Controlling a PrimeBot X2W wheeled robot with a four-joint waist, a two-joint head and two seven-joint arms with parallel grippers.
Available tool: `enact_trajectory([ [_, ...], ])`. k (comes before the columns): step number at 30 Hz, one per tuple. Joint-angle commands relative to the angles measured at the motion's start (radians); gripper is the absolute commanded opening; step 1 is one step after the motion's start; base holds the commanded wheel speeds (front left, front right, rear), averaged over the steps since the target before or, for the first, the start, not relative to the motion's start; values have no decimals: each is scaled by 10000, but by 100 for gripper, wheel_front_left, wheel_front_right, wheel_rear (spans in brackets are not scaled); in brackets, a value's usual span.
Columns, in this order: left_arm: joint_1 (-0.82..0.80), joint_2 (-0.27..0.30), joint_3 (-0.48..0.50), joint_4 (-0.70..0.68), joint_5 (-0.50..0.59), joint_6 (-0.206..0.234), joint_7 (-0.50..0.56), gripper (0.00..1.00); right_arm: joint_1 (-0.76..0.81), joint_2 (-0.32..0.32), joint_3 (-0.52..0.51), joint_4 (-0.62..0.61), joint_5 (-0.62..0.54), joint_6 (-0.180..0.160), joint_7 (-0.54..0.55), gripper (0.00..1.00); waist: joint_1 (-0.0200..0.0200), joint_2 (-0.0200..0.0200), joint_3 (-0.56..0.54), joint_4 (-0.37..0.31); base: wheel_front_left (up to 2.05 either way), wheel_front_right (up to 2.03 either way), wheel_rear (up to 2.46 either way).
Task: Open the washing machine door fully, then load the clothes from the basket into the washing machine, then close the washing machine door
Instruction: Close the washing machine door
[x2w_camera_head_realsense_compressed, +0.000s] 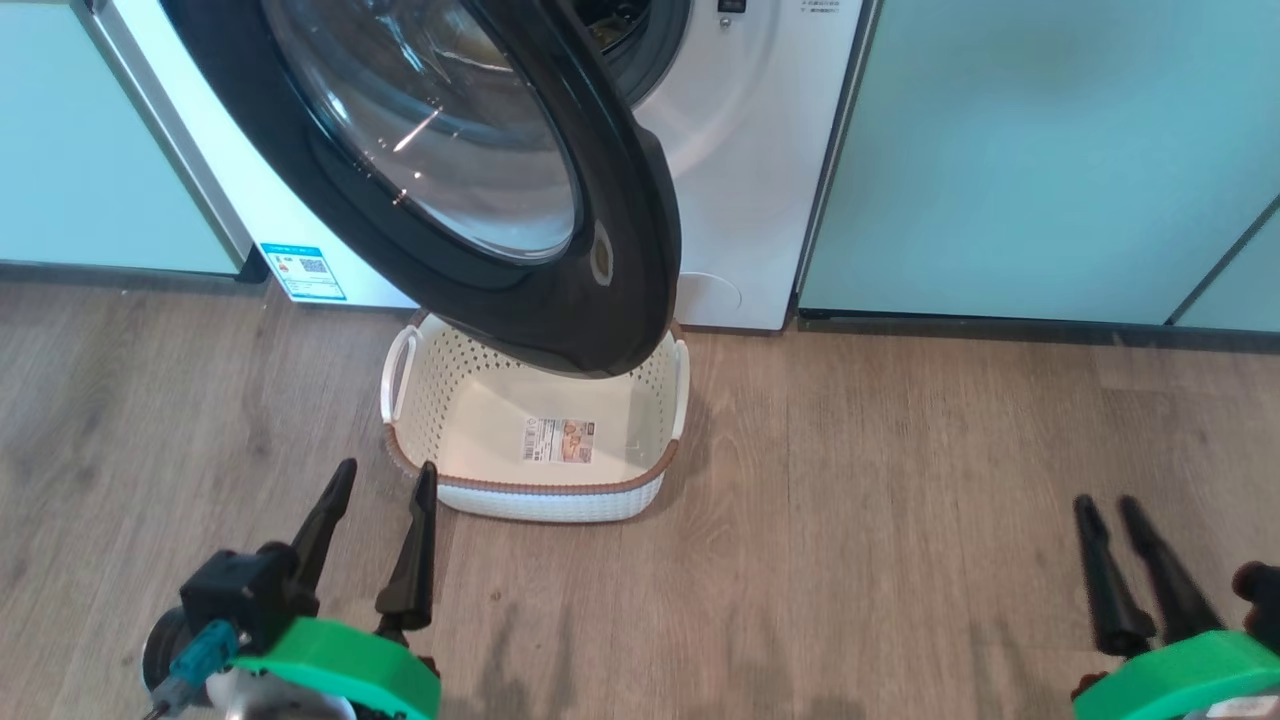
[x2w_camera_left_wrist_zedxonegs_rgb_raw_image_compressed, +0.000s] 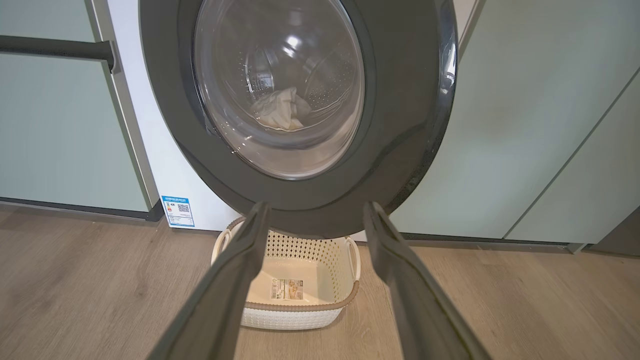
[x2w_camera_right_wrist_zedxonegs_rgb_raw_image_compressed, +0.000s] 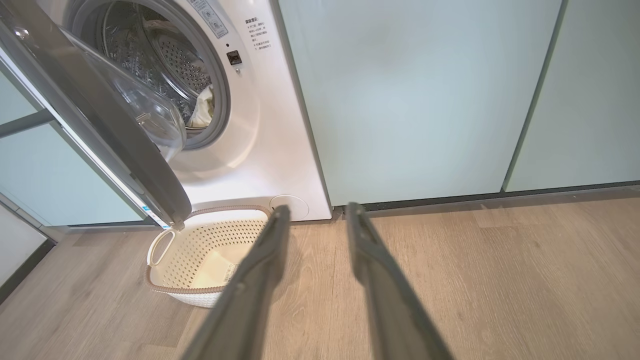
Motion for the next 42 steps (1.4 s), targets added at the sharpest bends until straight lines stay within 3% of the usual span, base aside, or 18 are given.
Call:
enact_trajectory([
  [1, -478, 119, 361, -261, 43, 44, -125, 100, -176, -193, 223, -367, -25, -29, -12, 0, 0, -1, 8, 19, 0, 0, 0],
  [17, -777, -37, 9, -93, 73, 8, -349, 100, -986, -548, 589, 82, 330, -29, -56, 0, 0, -1, 118, 1140, 0, 0, 0],
  [36, -1389, -225, -461, 198, 97, -134, -569, 100, -4902, -962, 1699, 2761, 1041, -29, -1023, 0, 0, -1, 548, 2812, 0, 0, 0],
  [42, -1500, -247, -528, 264, 110, -132, -644, 100, -6110, -1093, 1724, 2569, 1147, -29, -1402, 0, 0, -1, 624, 2919, 0, 0, 0],
])
